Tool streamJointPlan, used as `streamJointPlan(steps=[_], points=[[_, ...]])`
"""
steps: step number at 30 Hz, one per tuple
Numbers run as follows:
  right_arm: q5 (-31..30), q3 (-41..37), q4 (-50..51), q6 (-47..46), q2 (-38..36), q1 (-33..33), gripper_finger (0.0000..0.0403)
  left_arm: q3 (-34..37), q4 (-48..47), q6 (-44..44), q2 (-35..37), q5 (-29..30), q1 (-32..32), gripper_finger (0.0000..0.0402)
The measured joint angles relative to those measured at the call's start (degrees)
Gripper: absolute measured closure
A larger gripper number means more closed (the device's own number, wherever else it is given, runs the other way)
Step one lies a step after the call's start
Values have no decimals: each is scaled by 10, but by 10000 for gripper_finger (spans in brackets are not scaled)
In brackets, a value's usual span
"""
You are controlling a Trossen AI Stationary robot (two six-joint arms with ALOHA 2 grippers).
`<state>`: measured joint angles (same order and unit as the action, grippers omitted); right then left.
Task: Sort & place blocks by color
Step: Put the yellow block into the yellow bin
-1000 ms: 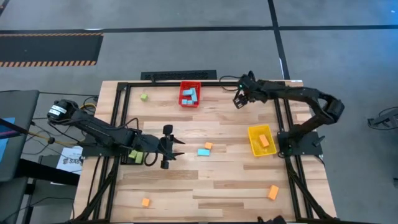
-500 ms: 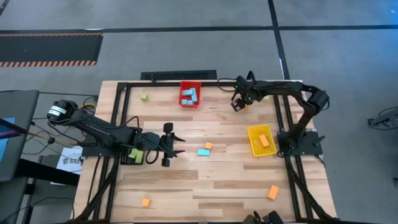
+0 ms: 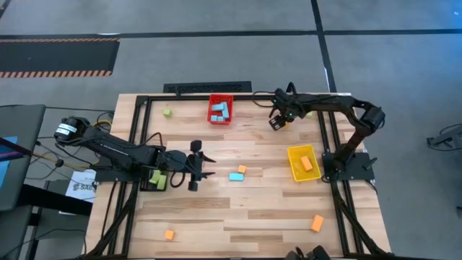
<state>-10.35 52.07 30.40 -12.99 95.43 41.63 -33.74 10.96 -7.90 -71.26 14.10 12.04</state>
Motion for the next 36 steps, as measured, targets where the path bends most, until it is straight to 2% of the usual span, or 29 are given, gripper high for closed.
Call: streamJointPlan(steps=[7,25,29,36], points=[[0,0,57,0,-5,0,163,0,0,0,0,-9,-1,221],[31,0,54,0,-5,-3,167,0,0,8,0,-9,-1,221],[43,0,54,0,-5,-3,194,0,0,15,0,-9,-1,221],[45,1,53,2,-6,-4,280,0,-2,30,0,-32,-1,221]])
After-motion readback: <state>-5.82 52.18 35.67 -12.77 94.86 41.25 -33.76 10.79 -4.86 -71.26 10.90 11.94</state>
